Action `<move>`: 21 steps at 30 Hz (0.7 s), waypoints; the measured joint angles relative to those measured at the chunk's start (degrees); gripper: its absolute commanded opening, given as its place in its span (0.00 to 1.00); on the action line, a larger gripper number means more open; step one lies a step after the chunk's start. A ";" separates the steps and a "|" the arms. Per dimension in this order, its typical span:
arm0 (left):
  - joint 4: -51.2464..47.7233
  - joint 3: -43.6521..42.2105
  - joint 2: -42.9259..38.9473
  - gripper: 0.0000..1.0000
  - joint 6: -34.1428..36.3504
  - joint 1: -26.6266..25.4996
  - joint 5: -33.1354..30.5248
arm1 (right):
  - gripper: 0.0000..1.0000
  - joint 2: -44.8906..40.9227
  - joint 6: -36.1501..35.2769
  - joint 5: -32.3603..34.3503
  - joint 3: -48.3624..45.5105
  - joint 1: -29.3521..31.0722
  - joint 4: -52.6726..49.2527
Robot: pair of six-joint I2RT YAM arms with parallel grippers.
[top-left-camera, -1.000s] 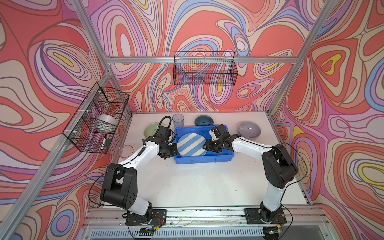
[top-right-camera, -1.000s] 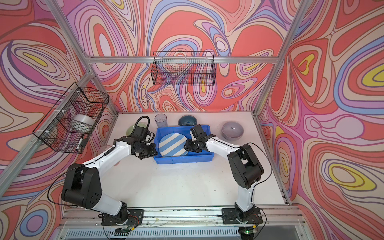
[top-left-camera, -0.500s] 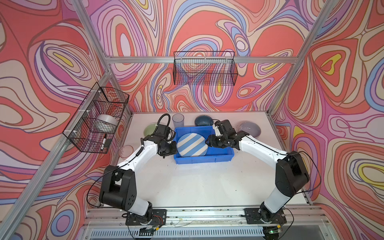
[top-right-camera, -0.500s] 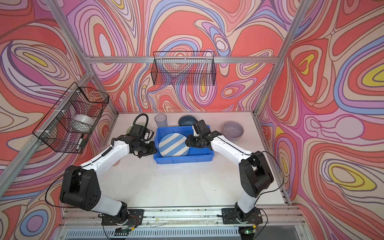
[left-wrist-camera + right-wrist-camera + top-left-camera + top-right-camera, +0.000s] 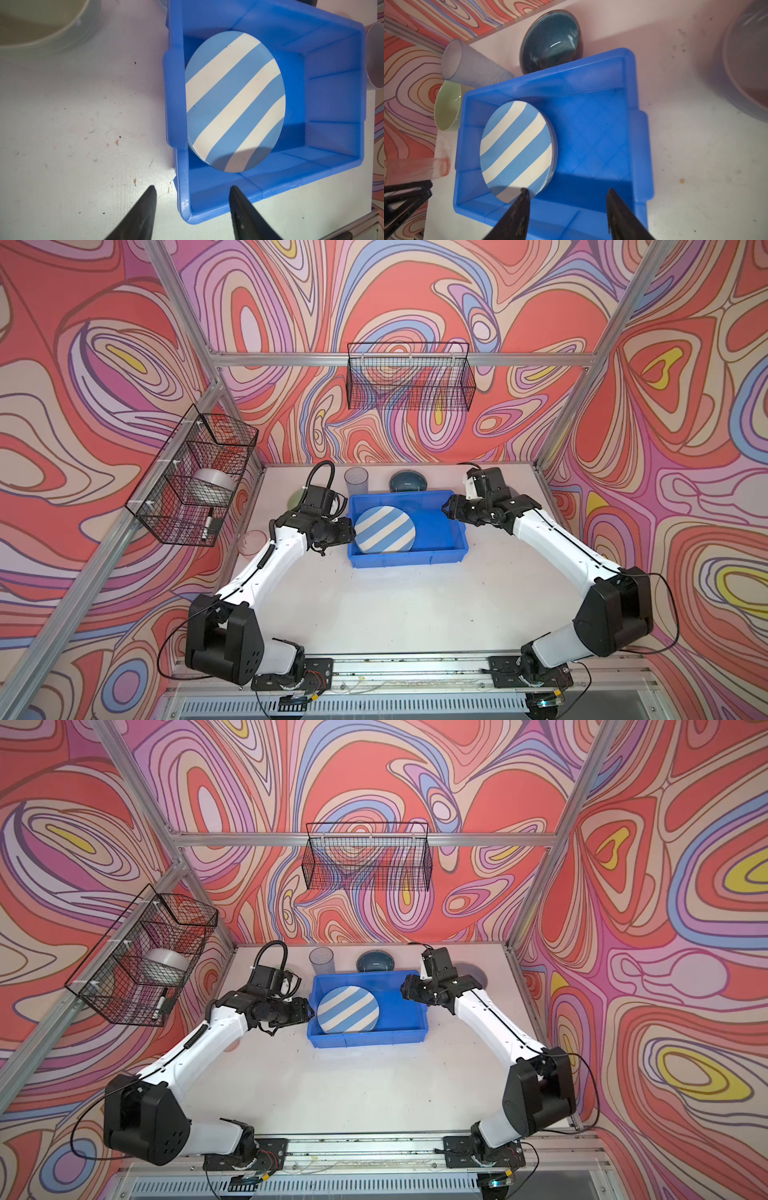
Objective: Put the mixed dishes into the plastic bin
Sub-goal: 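Move the right gripper to the grey-lavender bowl beside the bin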
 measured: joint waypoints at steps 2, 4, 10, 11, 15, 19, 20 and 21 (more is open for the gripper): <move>-0.66 0.00 -0.22 0.63 0.22 0.24 -0.50 | 0.60 -0.48 -0.44 0.46 -0.17 -2.38 -0.85; -1.25 0.00 -0.22 0.63 0.42 0.33 -0.96 | 0.60 -0.52 -0.68 0.83 -0.17 -4.22 -1.51; -2.67 0.00 -0.83 0.65 1.27 0.79 -1.49 | 0.60 -0.48 -1.20 3.82 -0.17 -8.83 -3.67; -2.93 0.00 -1.31 0.66 1.33 0.87 -1.49 | 0.59 -0.42 -1.36 4.48 -0.15 -9.55 -3.96; -3.65 0.00 -3.87 0.69 1.55 0.94 -1.73 | 0.58 0.85 -1.97 7.21 0.50 -11.98 -4.87; -4.07 0.00 -5.38 0.72 2.05 1.01 -2.58 | 0.58 4.09 -2.71 13.05 2.73 -13.51 -6.10; -4.31 0.00 -5.49 0.72 2.25 1.11 -2.82 | 0.58 4.92 -2.89 14.01 3.21 -13.99 -6.19; -4.50 -0.02 -5.51 0.72 2.34 1.22 -2.93 | 0.58 5.46 -3.02 14.43 3.50 -14.34 -6.16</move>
